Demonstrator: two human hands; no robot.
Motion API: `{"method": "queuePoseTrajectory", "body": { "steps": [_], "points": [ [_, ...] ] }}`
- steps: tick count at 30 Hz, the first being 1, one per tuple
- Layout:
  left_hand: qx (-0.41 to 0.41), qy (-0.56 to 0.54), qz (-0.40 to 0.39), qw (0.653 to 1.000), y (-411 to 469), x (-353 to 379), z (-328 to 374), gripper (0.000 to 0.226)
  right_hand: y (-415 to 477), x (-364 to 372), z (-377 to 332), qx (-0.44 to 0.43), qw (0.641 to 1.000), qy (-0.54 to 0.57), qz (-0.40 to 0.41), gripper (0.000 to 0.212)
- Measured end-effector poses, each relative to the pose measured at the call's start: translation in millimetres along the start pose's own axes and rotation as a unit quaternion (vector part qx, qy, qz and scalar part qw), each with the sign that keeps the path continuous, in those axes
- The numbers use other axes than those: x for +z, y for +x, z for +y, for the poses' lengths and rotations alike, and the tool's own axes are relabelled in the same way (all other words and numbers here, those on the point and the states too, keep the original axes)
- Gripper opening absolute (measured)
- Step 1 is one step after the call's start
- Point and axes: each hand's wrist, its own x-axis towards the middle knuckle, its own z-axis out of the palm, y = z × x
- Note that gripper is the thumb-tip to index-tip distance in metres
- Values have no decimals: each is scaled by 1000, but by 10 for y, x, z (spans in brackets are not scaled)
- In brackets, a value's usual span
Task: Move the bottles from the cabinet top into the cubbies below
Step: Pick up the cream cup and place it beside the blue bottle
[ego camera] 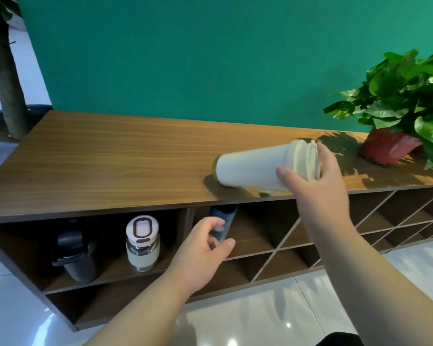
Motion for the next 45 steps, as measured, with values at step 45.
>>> {"method": "queuePoseTrajectory", "body": {
  "steps": [45],
  "points": [
    [-231, 189, 26, 954, 1269, 1910, -1257, 79, 486, 197, 2540, 112, 962, -10, -248, 101]
  ]
}}
